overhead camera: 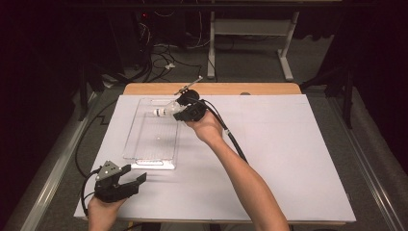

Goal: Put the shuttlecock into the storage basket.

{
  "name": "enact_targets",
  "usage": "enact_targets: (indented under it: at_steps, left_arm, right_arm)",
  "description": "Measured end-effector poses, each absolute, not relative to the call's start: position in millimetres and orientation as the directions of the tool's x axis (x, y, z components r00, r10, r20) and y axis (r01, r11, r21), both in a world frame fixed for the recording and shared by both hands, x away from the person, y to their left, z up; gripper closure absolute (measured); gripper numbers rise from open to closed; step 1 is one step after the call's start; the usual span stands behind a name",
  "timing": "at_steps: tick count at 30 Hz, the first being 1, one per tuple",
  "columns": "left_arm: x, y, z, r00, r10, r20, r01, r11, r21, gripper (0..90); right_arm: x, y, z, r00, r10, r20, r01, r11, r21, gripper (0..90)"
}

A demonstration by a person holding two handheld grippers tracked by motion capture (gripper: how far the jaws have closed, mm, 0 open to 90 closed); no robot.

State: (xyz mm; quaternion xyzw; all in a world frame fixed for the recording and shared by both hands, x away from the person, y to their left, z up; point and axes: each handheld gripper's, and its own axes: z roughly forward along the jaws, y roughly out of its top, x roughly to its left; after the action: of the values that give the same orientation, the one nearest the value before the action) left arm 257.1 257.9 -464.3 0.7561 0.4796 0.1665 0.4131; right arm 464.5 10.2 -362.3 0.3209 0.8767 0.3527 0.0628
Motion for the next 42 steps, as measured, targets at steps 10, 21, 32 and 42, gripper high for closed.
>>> enact_targets:
  at_steps: [10,21,32,42]
  left_arm:
    - [257,258,-464,0.486,0.862,-0.144,0.587,-0.199,0.785,31.5]
    - [256,257,-464,0.487,0.861,-0.145,0.584,-0.198,0.787,31.5]
    - [257,257,-464,0.490,0.859,-0.147,0.585,-0.200,0.786,31.5]
    - [257,257,-464,0.491,0.859,-0.148,0.586,-0.199,0.786,31.5]
  right_arm:
    - [468,27,-366,-0.794,0.597,0.119,0.518,0.559,0.647,89.3]
    - [473,42,-371,-0.797,0.592,0.118,0.519,0.572,0.635,89.3]
    - [476,56,-378,-0.805,0.581,0.118,0.515,0.587,0.624,89.2]
    - [477,63,-382,-0.812,0.572,0.116,0.510,0.598,0.618,89.1]
